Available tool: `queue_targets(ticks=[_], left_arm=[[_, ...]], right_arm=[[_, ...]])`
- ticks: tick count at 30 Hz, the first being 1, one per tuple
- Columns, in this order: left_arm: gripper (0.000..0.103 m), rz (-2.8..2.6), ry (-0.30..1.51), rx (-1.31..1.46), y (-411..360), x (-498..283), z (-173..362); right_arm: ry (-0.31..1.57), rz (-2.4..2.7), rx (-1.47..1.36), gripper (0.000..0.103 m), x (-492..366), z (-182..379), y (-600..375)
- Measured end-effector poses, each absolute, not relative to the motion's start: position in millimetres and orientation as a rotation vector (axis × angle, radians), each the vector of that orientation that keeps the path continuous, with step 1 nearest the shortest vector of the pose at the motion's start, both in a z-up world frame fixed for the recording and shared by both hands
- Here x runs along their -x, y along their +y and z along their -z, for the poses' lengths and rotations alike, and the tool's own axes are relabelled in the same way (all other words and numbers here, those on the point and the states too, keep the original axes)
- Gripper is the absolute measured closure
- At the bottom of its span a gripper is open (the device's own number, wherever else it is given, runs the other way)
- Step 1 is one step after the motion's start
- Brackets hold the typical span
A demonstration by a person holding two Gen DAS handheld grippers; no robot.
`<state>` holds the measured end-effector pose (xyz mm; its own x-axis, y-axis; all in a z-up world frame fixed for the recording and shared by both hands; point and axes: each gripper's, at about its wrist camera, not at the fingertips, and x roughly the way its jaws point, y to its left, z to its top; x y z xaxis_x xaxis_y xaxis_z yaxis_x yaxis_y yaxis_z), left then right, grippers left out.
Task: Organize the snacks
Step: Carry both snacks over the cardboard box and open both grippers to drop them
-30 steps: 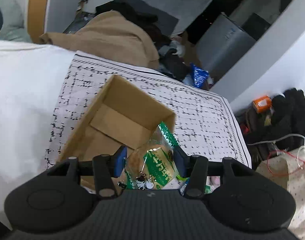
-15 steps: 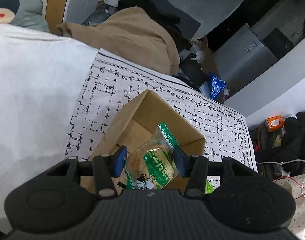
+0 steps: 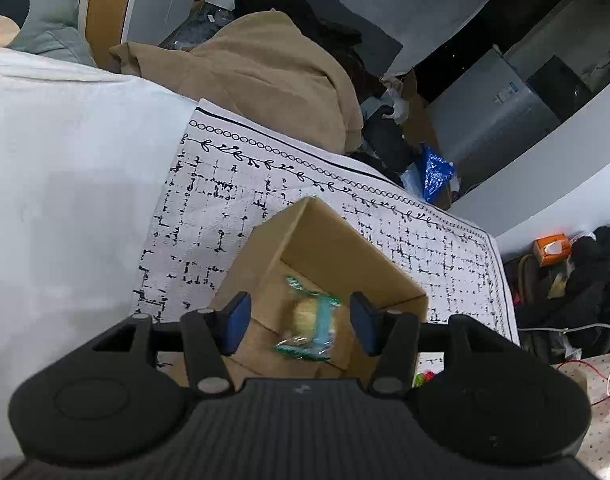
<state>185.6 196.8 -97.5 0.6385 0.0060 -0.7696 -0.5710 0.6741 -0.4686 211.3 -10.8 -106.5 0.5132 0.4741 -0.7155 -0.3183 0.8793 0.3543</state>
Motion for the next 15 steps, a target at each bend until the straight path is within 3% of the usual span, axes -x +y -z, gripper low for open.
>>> queue_targets(ticks=[7,12,15], left_arm=[[0.026,-0.391,0.788,0.78,187,-161,86],[0.024,-0.397,0.779,0.762,172,-171,78],[0.02,-0.329,0.783,0.697,156,-194,70]], right_arm=[[0.932,-0.487,-0.219,0.067,-220,124,-12],[0.909,-0.45,-0.193,0.055,-218,113,-38],[0.92,-0.374,-0.179,0.053,-220,105,-65]])
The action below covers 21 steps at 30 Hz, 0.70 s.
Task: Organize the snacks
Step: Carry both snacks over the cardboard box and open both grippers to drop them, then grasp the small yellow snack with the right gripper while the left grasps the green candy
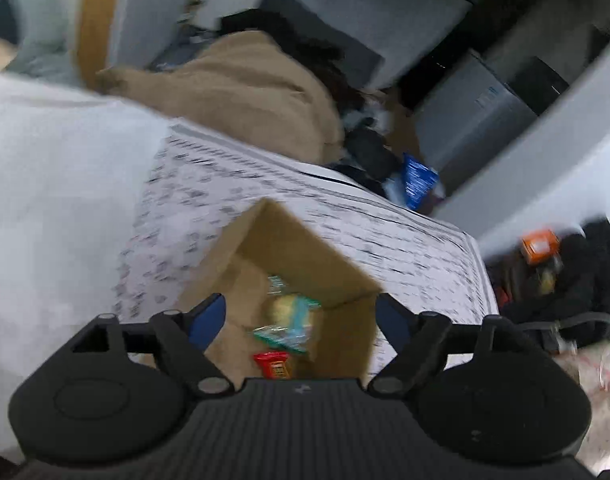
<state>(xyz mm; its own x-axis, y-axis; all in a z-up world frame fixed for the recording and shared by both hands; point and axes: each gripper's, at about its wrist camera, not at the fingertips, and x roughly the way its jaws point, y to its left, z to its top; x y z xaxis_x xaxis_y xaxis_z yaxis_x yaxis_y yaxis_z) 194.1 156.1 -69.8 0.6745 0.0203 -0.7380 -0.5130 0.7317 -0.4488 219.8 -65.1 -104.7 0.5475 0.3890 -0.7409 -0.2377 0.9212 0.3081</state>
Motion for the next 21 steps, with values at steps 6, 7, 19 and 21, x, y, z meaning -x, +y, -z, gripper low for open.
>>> queue_targets(ticks=[6,7,19,21], left_arm=[[0.02,-0.266,0.913,0.582,130,-232,64],[0.02,-0.223,0.924,0.536,122,-236,61],[0.016,-0.107,0.968,0.523,77,-196,83],[0.016,-0.114,0.969,0.534,67,-188,82]], right_arm=[[0.965,-0.219,-0.3,0.047,-223,84,-111],[0.964,-0.201,-0.307,0.046,-223,82,-117],[0.934,-0.115,-0.312,0.041,-168,113,-163],[0.941,-0.107,-0.343,0.041,-160,118,-172]])
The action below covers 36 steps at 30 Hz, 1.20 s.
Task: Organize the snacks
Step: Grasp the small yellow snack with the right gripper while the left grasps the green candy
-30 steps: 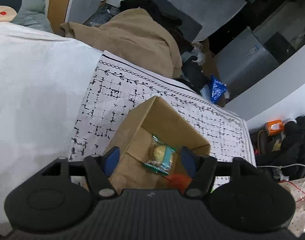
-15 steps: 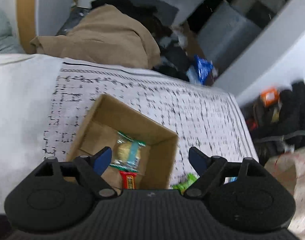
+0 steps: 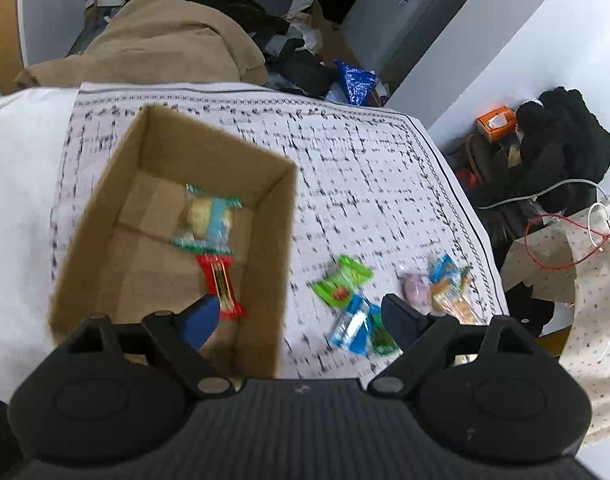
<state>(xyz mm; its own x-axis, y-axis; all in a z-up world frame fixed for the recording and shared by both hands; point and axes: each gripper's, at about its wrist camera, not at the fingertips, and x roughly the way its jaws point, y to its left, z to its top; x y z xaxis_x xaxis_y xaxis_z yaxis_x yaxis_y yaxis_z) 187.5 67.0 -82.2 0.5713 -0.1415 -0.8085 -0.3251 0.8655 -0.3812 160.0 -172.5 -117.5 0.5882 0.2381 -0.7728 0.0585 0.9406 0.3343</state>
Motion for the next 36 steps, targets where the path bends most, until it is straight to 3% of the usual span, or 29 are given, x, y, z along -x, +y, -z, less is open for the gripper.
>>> queue_targets(ticks=[16,23,36], left_arm=[[0.016,-0.022,0.995,0.405,-15,-185,84],[0.017,-0.013,1.035,0.389,-44,-206,112],[0.029,-0.055,1.083,0.497,-58,-247,164]], right_arm=[[0.951,-0.117,-0.487,0.045,-139,149,-253],[0.988,-0.119,-0.556,0.058,-151,177,-270],[1.061,-0.153,-0.646,0.066,-182,221,-263]])
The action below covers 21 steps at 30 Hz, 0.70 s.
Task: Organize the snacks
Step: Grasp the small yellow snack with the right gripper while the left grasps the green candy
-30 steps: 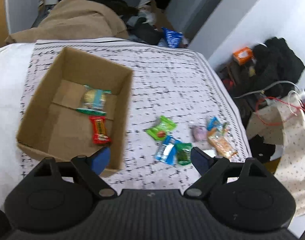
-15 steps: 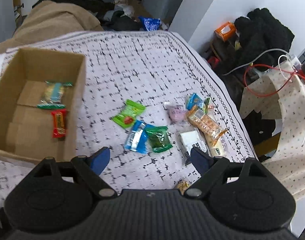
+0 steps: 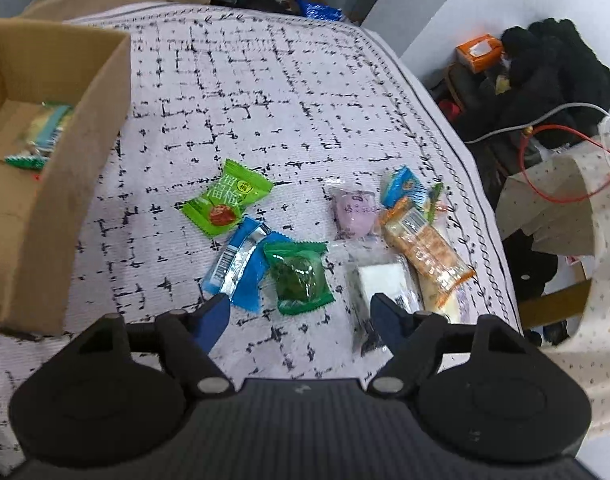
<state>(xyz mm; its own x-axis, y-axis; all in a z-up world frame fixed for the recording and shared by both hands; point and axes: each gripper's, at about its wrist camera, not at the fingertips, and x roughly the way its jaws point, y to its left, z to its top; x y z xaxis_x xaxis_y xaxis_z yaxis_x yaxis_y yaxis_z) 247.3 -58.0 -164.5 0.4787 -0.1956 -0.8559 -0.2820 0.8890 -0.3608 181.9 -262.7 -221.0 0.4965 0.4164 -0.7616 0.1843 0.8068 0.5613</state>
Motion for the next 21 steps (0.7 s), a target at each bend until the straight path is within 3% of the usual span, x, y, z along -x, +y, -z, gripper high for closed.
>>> queue_targets(ticks=[11,15,18,21], left_arm=[[0.042,-0.056,1.132,0.537,-66,-276,198],[0.053,-0.059,1.151,0.555,-68,-284,210],[0.067,-0.092,1.152,0.538,-67,-284,214],[0.071,-0.099,1.151,0.539,-65,-284,214]], right_arm=[[1.121,-0.134,-0.665,0.076,-203,244,-250],[1.129,-0.117,-0.657,0.083,-207,246,-244],[1.135,-0.114,-0.64,0.084,-209,245,-240],[1.134,-0.108,-0.635,0.085,-211,244,-237]])
